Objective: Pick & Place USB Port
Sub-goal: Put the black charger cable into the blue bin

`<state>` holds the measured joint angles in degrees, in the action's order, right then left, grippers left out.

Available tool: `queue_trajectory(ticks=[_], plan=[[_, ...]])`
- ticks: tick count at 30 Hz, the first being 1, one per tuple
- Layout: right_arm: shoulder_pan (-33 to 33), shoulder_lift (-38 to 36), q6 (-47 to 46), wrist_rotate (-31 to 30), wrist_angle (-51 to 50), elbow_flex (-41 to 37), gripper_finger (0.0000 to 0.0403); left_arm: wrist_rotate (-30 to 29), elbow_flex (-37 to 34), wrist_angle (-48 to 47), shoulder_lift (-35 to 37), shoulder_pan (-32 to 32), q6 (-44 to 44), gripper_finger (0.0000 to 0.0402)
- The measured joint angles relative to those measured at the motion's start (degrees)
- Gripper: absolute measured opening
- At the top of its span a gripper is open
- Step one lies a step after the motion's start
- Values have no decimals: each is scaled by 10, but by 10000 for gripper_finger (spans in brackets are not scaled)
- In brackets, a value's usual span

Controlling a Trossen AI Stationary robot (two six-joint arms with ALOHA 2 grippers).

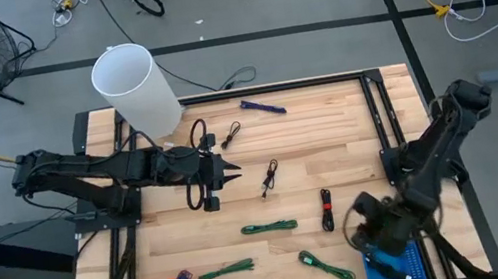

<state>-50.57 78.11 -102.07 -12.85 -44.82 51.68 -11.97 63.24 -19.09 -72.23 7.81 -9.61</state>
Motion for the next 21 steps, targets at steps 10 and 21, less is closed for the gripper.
queue_trajectory(ticks=[10,21], plan=[[92,3,45,19,30,-51,150,0,0,-1,0,0,0,78],[172,3,126,-28,293,-192,172,0,0,-1,0,0,0,78]])
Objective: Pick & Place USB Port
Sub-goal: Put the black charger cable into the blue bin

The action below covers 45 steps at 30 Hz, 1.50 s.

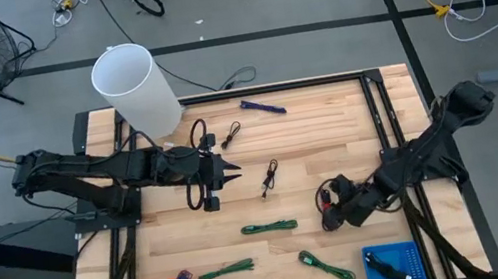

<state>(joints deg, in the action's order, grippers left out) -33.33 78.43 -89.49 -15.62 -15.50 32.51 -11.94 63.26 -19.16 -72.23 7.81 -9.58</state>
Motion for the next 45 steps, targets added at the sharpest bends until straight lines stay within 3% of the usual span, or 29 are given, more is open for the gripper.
queue_trajectory(ticks=[12,18,21,25,31,37,45], plan=[[24,2,38,-7,48,-45,169,0,0,0,0,0,0,78],[32,46,64,-13,78,-44,165,0,0,0,0,0,1,78],[37,63,66,-3,77,-42,130,0,0,0,0,0,2,78],[39,58,70,7,74,-43,29,0,0,-1,0,0,4,78],[48,40,106,23,68,-43,10,0,0,-5,0,0,4,78],[51,5,140,55,-33,-1,10,0,0,-5,0,0,4,78],[13,-30,151,73,-239,162,10,0,0,-6,0,0,4,78]])
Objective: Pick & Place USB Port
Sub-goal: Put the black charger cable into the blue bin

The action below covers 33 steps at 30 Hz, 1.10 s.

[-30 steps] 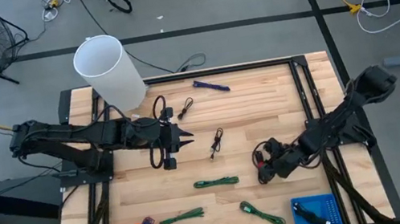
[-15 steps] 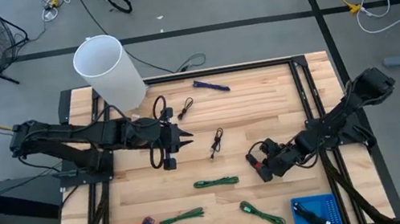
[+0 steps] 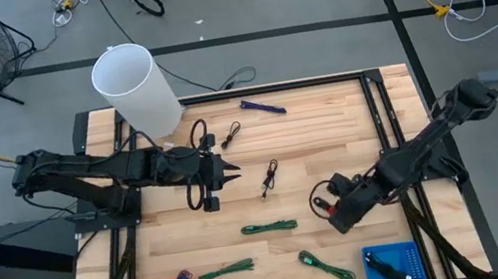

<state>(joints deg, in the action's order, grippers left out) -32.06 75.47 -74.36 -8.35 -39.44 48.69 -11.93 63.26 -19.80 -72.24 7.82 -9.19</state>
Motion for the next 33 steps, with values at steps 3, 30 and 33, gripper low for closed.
queue_trajectory(ticks=[3,30,33], plan=[[-31,3,4,11,-56,58,10,0,0,-1,0,0,0,78],[-420,5,-428,-137,-149,107,10,0,0,-16,0,0,10,78],[-451,15,-467,-158,-153,107,10,0,0,-16,0,0,10,78]])
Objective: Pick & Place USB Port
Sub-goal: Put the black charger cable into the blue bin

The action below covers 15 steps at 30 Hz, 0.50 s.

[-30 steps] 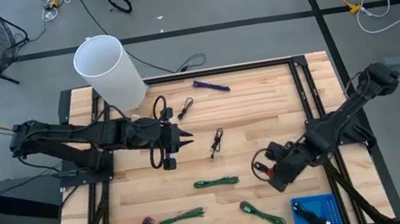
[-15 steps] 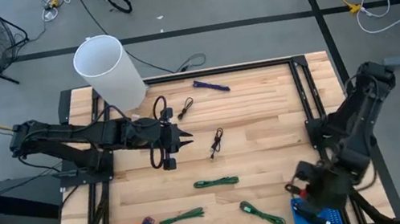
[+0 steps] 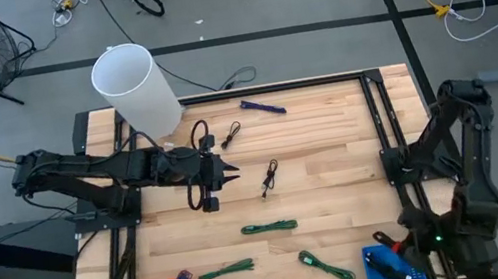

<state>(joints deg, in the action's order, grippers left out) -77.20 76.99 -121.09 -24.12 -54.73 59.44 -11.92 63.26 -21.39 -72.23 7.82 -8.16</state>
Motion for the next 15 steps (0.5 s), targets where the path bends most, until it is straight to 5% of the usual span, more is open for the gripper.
queue_trajectory(ticks=[15], plan=[[-57,6,-44,-50,9,0,10,0,0,0,0,0,0,78]])
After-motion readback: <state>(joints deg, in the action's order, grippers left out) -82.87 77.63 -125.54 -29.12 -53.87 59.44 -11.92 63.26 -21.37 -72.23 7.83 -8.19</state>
